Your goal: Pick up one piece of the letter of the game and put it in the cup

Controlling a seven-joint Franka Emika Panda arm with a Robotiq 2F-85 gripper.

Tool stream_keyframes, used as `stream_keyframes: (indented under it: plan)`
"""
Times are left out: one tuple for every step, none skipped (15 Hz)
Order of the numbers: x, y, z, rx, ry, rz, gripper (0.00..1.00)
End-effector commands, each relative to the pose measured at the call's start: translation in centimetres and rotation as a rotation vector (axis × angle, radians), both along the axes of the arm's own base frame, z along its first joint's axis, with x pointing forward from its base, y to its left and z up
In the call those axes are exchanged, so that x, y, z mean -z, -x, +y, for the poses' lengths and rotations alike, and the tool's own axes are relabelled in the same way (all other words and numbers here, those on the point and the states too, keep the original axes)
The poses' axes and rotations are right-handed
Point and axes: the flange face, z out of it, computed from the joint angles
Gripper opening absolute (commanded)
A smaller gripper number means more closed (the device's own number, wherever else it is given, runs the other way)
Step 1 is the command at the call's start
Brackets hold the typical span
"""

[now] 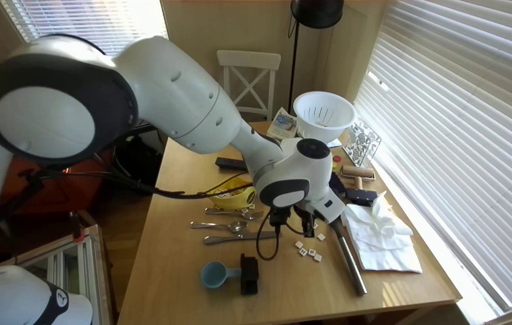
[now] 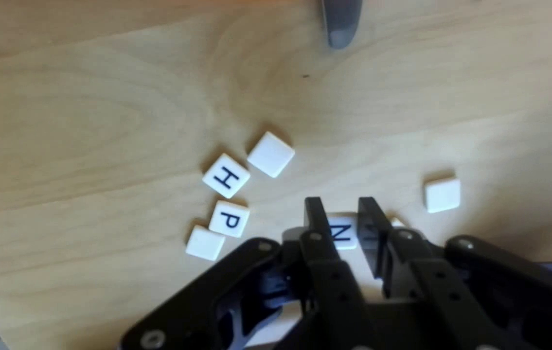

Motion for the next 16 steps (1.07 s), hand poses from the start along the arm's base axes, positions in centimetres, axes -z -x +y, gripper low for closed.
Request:
stream_keyframes:
  plan:
    - [-4.5, 4.5, 2.9, -0.194, 0.018, -0.067, 0.05]
    - [-5.4, 5.5, 3.8, -0.249, 0.023, -0.082, 0.05]
    - [-6.2, 6.6, 4.6, -0.301, 0.031, -0.100, 0.05]
    - [-7.0, 7.8, 5.4, -0.352, 0.035, -0.119, 0.05]
    - [-7.8, 8.8, 6.4, -0.404, 0.040, -0.137, 0.05]
    - [-8.6, 9.6, 7.4, -0.453, 0.047, -0.156, 0.05]
    - [-9.4, 10.3, 8.5, -0.503, 0.051, -0.174, 0.05]
    - [-10.1, 10.8, 9.6, -0.551, 0.055, -0.194, 0.05]
    - [-10.9, 11.1, 10.8, -0.600, 0.058, -0.213, 0.05]
    - [-11.6, 11.2, 12.0, -0.650, 0.061, -0.235, 0.05]
    - [-12.5, 11.0, 13.3, -0.701, 0.064, -0.256, 0.05]
    - [-13.2, 10.6, 14.8, -0.752, 0.067, -0.276, 0.05]
    - [-13.9, 10.2, 16.0, -0.807, 0.066, -0.296, 0.05]
    - [-14.5, 9.4, 17.3, -0.858, 0.059, -0.317, 0.05]
    - [-15.1, 8.7, 18.6, -0.910, 0.051, -0.339, 0.05]
    - [-15.5, 8.0, 19.7, -0.960, 0.045, -0.363, 0.05]
